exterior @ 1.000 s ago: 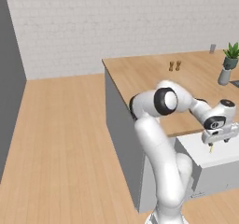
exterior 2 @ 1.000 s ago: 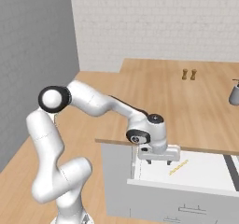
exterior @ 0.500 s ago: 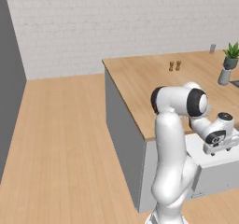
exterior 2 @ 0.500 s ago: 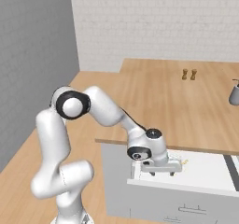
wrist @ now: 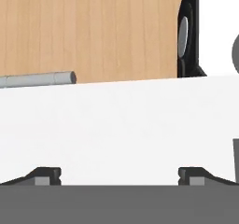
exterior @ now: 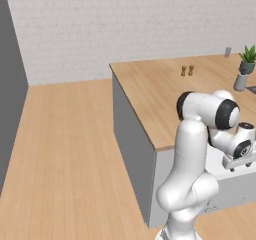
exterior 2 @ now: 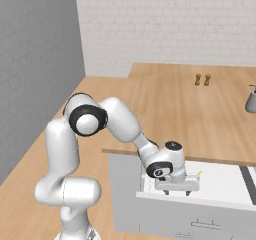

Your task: Take a straw from the drawer in front and place it inside the glass cup on the dining counter.

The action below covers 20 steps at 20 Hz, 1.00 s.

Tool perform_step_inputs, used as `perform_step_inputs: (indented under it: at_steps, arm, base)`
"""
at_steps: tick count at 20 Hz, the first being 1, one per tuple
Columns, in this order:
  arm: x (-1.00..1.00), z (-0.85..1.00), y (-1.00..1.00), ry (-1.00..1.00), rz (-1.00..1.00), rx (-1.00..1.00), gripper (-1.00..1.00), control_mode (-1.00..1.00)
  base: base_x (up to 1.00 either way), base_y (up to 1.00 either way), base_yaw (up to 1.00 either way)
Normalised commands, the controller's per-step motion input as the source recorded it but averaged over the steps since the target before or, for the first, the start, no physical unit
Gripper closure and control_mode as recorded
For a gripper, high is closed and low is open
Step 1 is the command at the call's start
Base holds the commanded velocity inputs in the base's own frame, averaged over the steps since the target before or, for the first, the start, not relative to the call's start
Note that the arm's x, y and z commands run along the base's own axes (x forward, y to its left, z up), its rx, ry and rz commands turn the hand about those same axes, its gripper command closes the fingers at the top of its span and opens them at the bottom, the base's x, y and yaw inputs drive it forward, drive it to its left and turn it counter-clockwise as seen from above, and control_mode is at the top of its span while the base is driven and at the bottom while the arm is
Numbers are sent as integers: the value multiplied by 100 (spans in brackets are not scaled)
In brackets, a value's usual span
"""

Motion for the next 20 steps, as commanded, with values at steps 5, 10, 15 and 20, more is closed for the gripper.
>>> perform_step_inputs:
  at_steps: [5,10,15,20]
  arm:
    - [0,0,-15,14,0,11,-100,-100]
    - [0,-7,-12,1,0,11,-100,-100]
    - [-29,-22,-24,1,0,11,-100,-100]
    - [-72,-10,-17,8,0,4,-100,-100]
  base:
    - [0,0,0]
    - [0,0,0]
    - [0,0,0]
    - [0,0,0]
